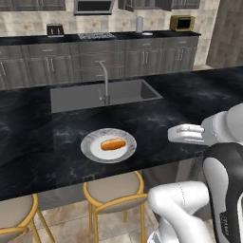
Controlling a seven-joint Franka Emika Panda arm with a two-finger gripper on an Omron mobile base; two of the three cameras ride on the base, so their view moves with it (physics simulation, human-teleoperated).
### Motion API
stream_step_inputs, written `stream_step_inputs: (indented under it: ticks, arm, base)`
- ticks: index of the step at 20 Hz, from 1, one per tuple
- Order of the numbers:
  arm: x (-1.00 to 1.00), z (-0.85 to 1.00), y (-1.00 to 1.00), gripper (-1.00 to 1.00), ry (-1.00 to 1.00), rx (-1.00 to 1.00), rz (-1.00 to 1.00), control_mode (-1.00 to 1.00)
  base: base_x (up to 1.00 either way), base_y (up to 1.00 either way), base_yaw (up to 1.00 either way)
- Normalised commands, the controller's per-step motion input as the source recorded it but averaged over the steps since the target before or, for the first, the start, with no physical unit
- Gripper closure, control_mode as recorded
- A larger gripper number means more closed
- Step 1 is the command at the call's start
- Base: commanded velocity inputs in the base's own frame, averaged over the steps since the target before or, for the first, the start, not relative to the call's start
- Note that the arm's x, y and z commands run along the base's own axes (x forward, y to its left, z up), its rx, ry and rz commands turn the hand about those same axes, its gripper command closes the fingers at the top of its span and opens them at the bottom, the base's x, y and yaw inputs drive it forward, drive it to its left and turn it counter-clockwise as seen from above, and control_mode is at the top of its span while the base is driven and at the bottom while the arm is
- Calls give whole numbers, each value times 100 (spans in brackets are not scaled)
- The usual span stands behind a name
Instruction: Move the hot dog bun to the plate on the dining table and place the condiment next to that plate. Then navigate to the fridge and take the sausage and place it on the plate as well.
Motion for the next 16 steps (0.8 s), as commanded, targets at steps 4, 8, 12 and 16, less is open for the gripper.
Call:
stream_step_inputs:
  ticks: [4,8,12,16]
  arm:
    - [0,0,0,-100,0,0,0,100]
    - [0,0,0,-100,0,0,0,100]
    - [0,0,0,-100,0,0,0,100]
    - [0,0,0,-100,0,0,0,100]
  base:
    - [-56,-51,-9]
    - [-51,-80,-6]
    - [-28,-81,-3]
    - [-5,-91,0]
